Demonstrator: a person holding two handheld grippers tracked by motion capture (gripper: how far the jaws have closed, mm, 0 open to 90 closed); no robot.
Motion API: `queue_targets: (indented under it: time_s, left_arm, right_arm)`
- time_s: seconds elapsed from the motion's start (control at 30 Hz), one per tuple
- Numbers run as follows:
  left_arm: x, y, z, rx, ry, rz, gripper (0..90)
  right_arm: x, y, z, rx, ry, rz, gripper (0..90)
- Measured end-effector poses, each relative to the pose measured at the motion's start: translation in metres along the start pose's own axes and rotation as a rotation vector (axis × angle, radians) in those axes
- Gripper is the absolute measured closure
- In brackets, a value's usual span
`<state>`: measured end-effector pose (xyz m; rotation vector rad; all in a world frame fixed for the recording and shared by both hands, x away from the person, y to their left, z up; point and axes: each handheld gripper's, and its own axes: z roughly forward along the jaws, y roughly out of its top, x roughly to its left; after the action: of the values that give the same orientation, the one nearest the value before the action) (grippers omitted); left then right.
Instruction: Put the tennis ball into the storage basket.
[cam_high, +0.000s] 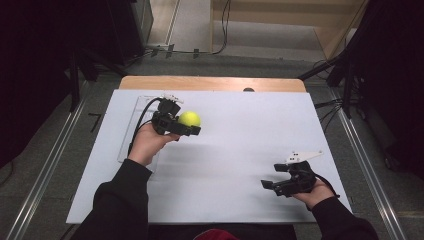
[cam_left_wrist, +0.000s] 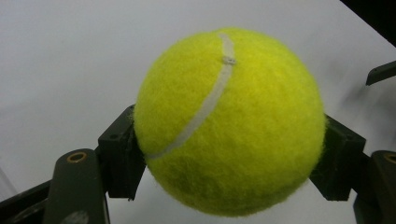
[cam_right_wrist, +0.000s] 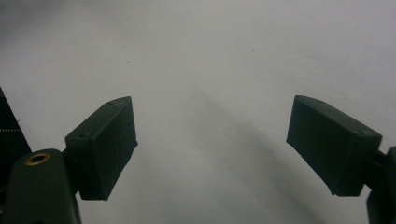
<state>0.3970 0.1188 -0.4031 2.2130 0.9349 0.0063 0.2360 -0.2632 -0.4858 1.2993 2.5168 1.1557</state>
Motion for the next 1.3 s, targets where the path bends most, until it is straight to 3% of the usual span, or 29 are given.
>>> queue_targets:
  time_s: [1.3]
  left_arm:
    - [0.032,-0.011,-0.026,-0.007,0.074,-0.065,26.0]
  right_arm:
    - [0.0,0.0,0.0,0.003,0.001,0.002,13.9]
